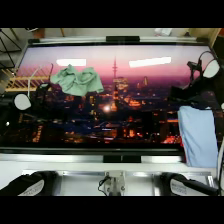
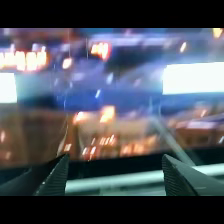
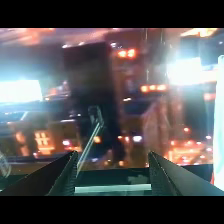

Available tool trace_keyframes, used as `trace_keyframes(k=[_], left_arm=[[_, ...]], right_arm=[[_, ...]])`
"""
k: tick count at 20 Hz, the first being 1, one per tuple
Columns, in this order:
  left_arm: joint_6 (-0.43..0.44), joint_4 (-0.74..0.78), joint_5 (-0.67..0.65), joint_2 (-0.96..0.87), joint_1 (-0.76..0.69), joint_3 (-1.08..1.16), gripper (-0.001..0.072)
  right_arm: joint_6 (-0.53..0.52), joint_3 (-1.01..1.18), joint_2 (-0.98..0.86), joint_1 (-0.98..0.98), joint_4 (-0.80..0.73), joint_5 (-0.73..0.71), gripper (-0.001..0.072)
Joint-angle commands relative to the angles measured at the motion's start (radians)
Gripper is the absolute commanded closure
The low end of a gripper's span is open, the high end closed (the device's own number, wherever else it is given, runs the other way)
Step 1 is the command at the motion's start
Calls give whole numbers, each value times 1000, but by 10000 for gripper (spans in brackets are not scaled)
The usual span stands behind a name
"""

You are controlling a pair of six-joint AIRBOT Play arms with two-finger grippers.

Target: Fold the shirts.

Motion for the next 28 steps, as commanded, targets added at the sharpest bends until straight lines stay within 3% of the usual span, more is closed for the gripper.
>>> trace_keyframes(k=[1,4,5,6,8,10,12,17,19,22,23,24,26,28], left_arm=[[0,-10,146,-6,0,0,25],[-3,-15,153,-9,0,0,25],[-45,-26,161,-14,0,0,26],[-81,-47,207,-21,0,0,26],[-43,-79,365,-67,0,40,32],[-41,-77,401,-202,16,183,62],[-42,-72,336,-418,42,413,61],[-47,-72,-2,-892,103,904,59],[-85,-72,-3,-971,111,990,60],[-105,-108,102,-1008,104,1006,65],[-105,-126,119,-1015,102,1006,138],[-105,-137,130,-1019,100,1006,271],[-105,-167,133,-1017,103,1006,680],[-78,-257,135,-972,111,1006,674]], right_arm=[[3,1,0,1,-2,-22,148],[3,1,0,1,-2,-73,147],[3,1,0,1,-2,-69,148],[-2,1,-1,1,4,-70,148],[-43,1,-1,1,39,-70,148],[-45,1,-1,2,77,-80,148],[-47,1,-1,2,114,-97,148],[-54,1,-1,2,135,-62,149],[-54,1,-1,2,135,-63,149],[-53,1,-1,2,135,-81,149],[-51,1,-1,2,137,-88,148],[-46,1,-1,2,139,-92,149],[-46,1,-1,2,154,-92,149],[-47,1,4,2,158,-92,148]])
